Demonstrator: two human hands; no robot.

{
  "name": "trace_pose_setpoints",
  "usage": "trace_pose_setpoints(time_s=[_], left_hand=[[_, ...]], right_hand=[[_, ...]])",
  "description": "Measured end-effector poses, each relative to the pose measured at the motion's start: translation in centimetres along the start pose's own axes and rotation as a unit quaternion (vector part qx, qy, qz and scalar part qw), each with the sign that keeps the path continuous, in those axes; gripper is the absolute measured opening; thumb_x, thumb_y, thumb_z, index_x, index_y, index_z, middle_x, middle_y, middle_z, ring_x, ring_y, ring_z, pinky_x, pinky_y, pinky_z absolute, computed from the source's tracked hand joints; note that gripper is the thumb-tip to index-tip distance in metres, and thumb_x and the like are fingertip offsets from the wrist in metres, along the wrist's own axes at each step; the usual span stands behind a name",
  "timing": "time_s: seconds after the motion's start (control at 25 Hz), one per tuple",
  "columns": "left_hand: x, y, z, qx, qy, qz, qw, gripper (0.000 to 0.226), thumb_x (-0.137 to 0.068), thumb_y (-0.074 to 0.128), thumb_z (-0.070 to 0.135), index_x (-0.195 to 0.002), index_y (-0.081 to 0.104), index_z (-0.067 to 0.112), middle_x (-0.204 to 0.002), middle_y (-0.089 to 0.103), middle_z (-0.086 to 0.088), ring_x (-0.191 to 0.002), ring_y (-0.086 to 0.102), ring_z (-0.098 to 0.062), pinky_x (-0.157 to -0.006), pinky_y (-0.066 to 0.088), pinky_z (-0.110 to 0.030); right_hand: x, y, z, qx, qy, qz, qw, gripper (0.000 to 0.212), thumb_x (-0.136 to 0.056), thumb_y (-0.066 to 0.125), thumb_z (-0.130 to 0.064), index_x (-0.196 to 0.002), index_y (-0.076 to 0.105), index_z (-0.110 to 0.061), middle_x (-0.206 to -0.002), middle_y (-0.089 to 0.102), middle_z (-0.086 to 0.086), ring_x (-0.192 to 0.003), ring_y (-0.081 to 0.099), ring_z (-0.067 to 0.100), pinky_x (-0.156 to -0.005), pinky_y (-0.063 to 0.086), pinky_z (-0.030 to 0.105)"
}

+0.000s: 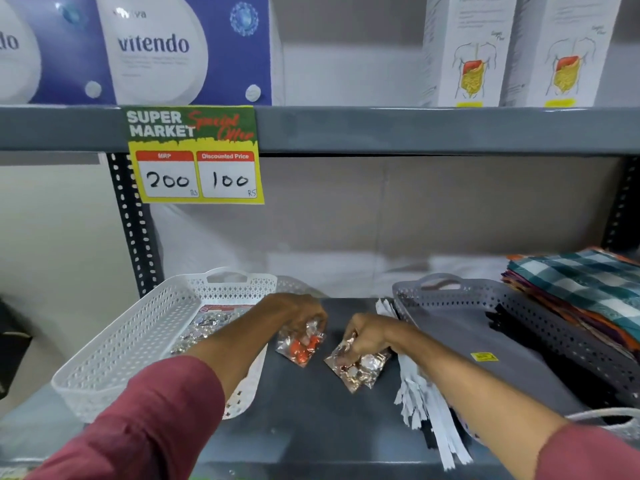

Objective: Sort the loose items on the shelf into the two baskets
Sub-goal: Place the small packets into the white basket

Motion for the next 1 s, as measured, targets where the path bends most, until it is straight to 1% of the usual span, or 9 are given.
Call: trace_pose_setpoints(time_s=[0.04,0.16,0.2,0.32,0.44,0.6,0.64,0.76,1.0], left_hand=[[0.3,-0.1,-0.3,-0.013,-0.015,0.012,1.0,0.041,-0.087,0.063,0.014,-0.129,0.06,0.012,-0.128,0.065,-0.009,-0.071,0.061,-0.007,-0.055,0.052,-0.018],[0.8,0.3,-1.8,-0.048,-0.051,0.013,0.997,0.052,-0.084,0.068,0.015,-0.134,0.053,0.025,-0.138,0.058,-0.004,-0.111,0.063,-0.023,-0.093,0.054,-0.034],[0.8,0.3,-2.0,-0.053,-0.055,0.011,0.997,0.054,-0.084,0.069,0.017,-0.135,0.051,0.026,-0.138,0.058,-0.004,-0.117,0.06,-0.028,-0.098,0.05,-0.04],[1.3,-0.6,-3.5,-0.006,-0.04,0.061,0.997,0.044,-0.089,0.06,0.016,-0.131,0.053,0.029,-0.136,0.06,-0.001,-0.121,0.057,-0.028,-0.1,0.041,-0.035],[3.4,-2.9,-5.7,0.045,-0.036,0.2,0.978,0.038,-0.093,0.054,0.011,-0.125,0.058,0.033,-0.13,0.064,0.009,-0.125,0.052,-0.017,-0.1,0.026,-0.035],[7.0,-3.7,-6.9,0.113,-0.046,0.288,0.95,0.025,-0.096,0.053,0.017,-0.114,0.064,0.03,-0.115,0.07,0.016,-0.117,0.056,-0.015,-0.096,0.028,-0.037],[7.8,-3.3,-6.4,0.121,-0.034,0.286,0.95,0.021,-0.095,0.055,0.024,-0.113,0.065,0.03,-0.112,0.071,0.016,-0.114,0.058,-0.014,-0.096,0.029,-0.038],[9.7,-2.2,-4.2,0.114,-0.002,0.282,0.953,0.022,-0.087,0.063,0.039,-0.107,0.068,0.031,-0.106,0.073,0.015,-0.108,0.061,-0.011,-0.099,0.038,-0.041],[9.7,-2.3,-0.7,0.081,-0.009,0.343,0.936,0.024,-0.086,0.064,0.027,-0.109,0.071,0.022,-0.106,0.073,0.0,-0.098,0.066,-0.021,-0.079,0.043,-0.027]], right_hand=[[0.2,-0.3,-0.2,-0.027,0.002,0.003,1.0,0.074,-0.079,0.079,-0.04,-0.141,0.05,-0.011,-0.143,0.053,0.004,-0.127,0.052,0.024,-0.099,0.043,0.028],[0.3,-1.4,-2.3,-0.108,-0.021,0.0,0.994,0.074,-0.083,0.076,-0.038,-0.145,0.042,-0.015,-0.146,0.047,0.005,-0.129,0.049,0.024,-0.1,0.044,0.03],[0.2,-1.6,-2.9,-0.153,-0.023,-0.005,0.988,0.075,-0.083,0.076,-0.037,-0.146,0.04,-0.015,-0.147,0.045,0.006,-0.131,0.048,0.024,-0.099,0.044,0.03],[-0.4,-0.9,-5.3,-0.209,-0.021,-0.01,0.978,0.076,-0.082,0.078,-0.034,-0.145,0.041,-0.014,-0.146,0.048,0.008,-0.13,0.049,0.025,-0.097,0.046,0.032],[-2.1,0.6,-6.8,-0.225,-0.023,0.002,0.974,0.066,-0.079,0.081,-0.035,-0.133,0.052,-0.01,-0.125,0.062,0.005,-0.111,0.06,0.021,-0.09,0.055,0.034],[-2.5,2.6,-8.1,-0.176,-0.066,0.083,0.979,0.05,-0.079,0.081,-0.033,-0.12,0.064,-0.011,-0.109,0.066,0.002,-0.084,0.057,0.01,-0.059,0.044,0.018],[-2.4,2.9,-8.3,-0.151,-0.086,0.115,0.978,0.045,-0.077,0.082,-0.035,-0.113,0.068,-0.012,-0.107,0.068,0.001,-0.087,0.057,0.011,-0.061,0.043,0.019],[-1.9,2.2,-8.2,-0.14,-0.14,0.176,0.964,0.02,-0.075,0.081,-0.043,-0.081,0.071,-0.028,-0.085,0.062,-0.008,-0.103,0.066,0.023,-0.093,0.045,0.026],[1.9,-3.1,-4.5,-0.1,-0.118,0.337,0.929,0.021,-0.089,0.068,-0.024,-0.108,0.073,-0.015,-0.106,0.069,0.004,-0.096,0.066,0.019,-0.076,0.045,0.02]])
Point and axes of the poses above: each hand's wrist, its own x-axis away from the middle knuckle, its own y-axis out of the palm, z = x × y, the point moved 5 cm from there along -x, towards the middle knuckle
